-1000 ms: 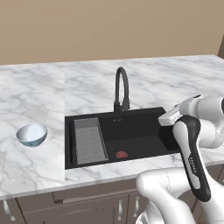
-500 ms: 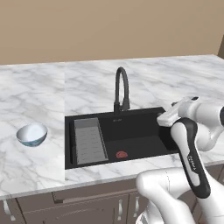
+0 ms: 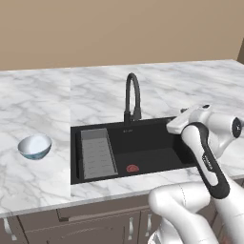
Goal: Rinse each bowl for a few seconds and place them down in the sink or on the counter.
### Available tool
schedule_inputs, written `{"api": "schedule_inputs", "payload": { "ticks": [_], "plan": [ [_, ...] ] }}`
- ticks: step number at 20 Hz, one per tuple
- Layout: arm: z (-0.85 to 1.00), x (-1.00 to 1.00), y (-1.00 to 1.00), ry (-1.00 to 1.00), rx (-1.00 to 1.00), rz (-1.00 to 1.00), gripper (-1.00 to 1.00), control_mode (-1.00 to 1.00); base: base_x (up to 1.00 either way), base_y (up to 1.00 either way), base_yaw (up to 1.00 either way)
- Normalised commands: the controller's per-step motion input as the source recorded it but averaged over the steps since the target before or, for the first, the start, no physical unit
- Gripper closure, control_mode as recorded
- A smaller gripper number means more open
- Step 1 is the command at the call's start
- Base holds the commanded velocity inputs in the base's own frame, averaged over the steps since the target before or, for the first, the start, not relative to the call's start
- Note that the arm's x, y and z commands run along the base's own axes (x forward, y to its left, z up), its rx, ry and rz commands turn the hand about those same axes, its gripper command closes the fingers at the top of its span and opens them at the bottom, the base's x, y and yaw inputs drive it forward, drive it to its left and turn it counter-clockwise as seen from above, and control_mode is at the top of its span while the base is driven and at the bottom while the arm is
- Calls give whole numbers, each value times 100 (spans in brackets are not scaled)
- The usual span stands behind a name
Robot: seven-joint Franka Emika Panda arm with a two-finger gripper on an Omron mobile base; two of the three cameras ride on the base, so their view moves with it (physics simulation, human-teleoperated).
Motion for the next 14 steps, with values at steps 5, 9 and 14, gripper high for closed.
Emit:
{"api": "schedule_inputs", "payload": {
  "ticks": [5, 9, 14],
  "plan": [
    [-18, 31, 0, -10, 1, 8, -100, -100, 0, 0, 0],
    [-14, 30, 0, -13, 0, 8, -100, -100, 0, 0, 0],
    [-11, 34, 0, -12, 0, 7, -100, -100, 0, 0, 0]
  ]
}}
